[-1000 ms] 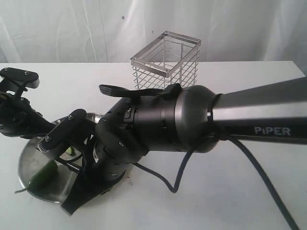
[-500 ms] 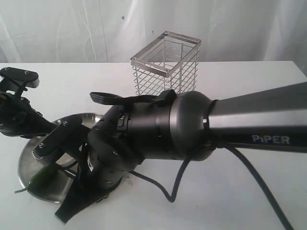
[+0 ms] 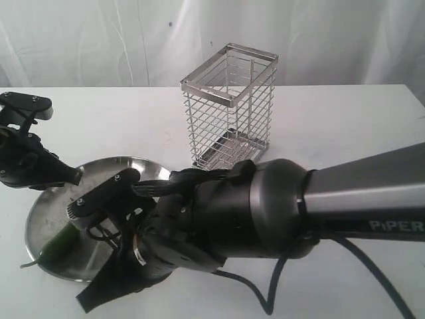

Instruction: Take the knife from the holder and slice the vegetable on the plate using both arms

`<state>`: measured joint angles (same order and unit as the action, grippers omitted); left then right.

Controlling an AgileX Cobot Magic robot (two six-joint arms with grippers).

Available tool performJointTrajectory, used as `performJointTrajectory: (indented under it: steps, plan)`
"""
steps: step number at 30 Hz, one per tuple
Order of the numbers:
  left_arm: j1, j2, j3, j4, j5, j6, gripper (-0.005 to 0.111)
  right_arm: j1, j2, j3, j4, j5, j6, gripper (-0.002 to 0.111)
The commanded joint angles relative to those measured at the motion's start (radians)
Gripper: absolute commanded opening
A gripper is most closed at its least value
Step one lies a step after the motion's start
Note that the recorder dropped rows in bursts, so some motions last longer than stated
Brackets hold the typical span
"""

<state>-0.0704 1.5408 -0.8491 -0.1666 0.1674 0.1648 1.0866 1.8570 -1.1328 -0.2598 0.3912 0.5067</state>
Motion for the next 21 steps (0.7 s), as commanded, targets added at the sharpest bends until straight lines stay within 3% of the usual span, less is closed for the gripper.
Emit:
performJointTrajectory:
  steps: [1,8,21]
  plan:
    - [0.002,-0.012,-0.002,-0.011,0.011,-0.012,0.027,0.0,-0.062,0.008,-0.104,-0.008,0.091,0.0]
    - [-0.001,-0.012,-0.002,-0.011,0.011,-0.012,0.027,0.07,-0.069,0.053,-0.093,-0.022,0.118,0.0]
    - [0.0,-0.012,-0.002,-0.011,0.015,-0.012,0.027,0.07,-0.038,0.064,-0.1,-0.041,0.126,0.0]
